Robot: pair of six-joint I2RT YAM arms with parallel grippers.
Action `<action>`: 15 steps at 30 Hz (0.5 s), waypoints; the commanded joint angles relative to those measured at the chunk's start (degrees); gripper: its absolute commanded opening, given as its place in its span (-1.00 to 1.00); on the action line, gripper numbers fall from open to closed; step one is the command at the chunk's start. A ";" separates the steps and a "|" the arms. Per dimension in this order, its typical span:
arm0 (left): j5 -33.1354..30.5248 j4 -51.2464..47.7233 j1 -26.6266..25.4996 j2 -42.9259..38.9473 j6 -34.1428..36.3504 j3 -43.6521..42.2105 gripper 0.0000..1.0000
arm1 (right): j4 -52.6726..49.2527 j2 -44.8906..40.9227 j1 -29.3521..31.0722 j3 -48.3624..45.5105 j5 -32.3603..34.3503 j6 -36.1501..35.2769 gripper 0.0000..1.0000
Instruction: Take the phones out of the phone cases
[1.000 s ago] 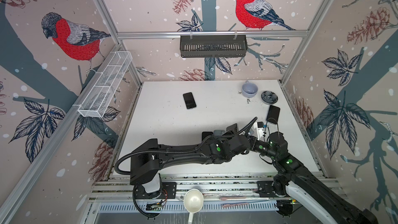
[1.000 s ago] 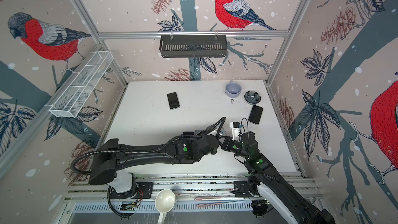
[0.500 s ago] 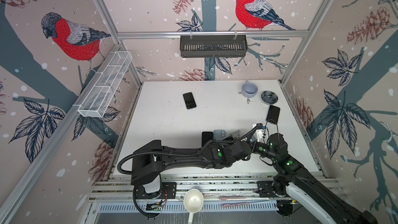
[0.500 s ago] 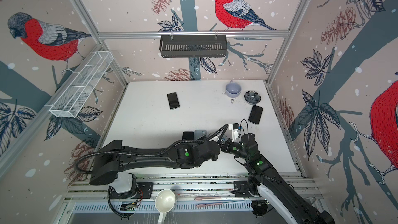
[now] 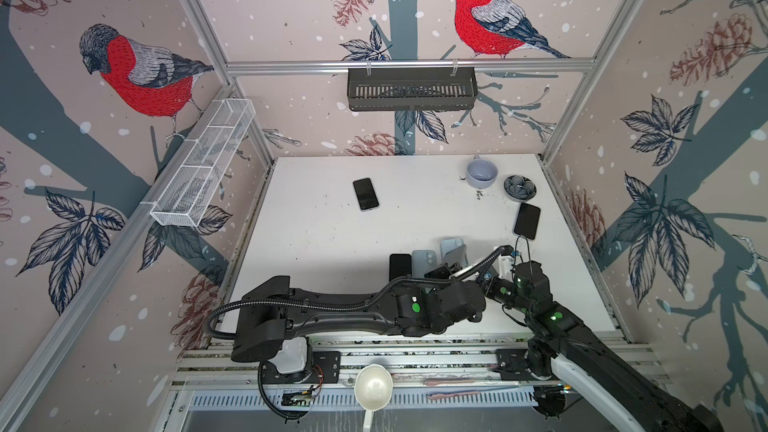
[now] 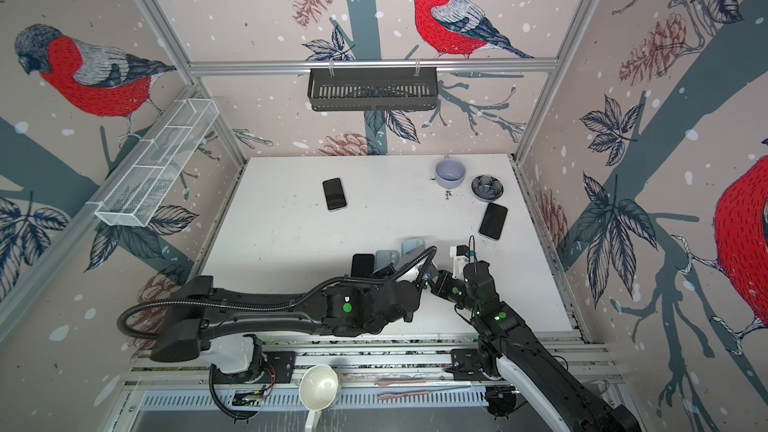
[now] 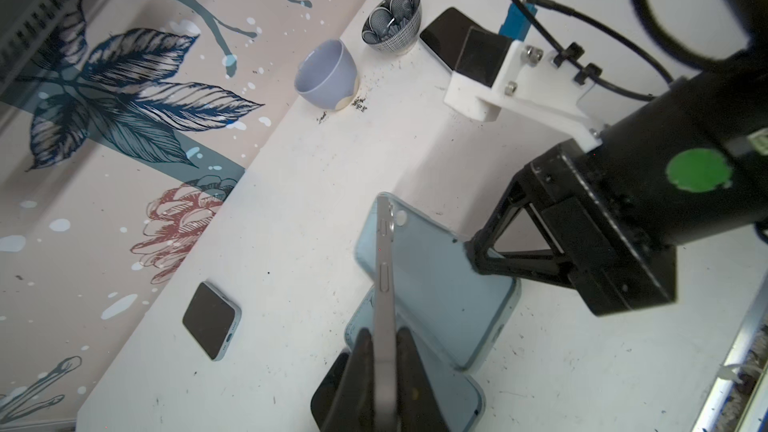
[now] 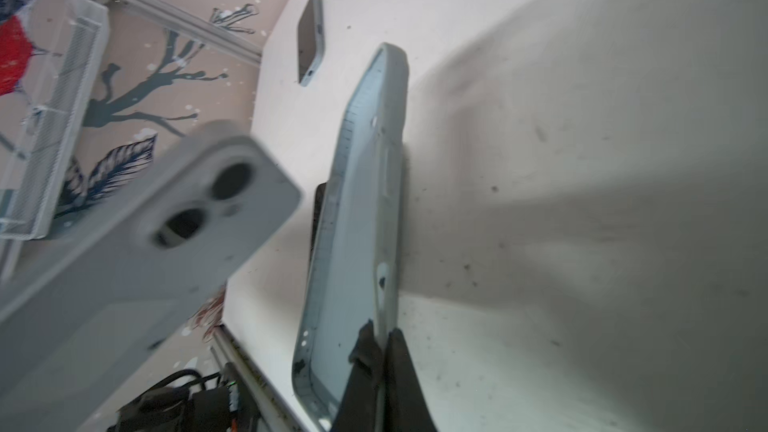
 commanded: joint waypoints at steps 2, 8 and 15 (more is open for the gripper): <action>-8.97 -0.47 -1.04 1.05 1.08 0.52 -1.00 | -5.38 1.24 -3.95 0.69 8.64 -4.43 -1.00; -13.08 -4.71 -1.73 9.58 -0.62 3.83 -1.00 | -11.02 0.99 -14.46 3.86 5.46 -9.94 -0.99; -13.97 -6.62 -2.19 20.25 -0.78 9.93 -1.00 | -11.66 4.13 -22.20 4.98 -4.42 -13.09 -0.99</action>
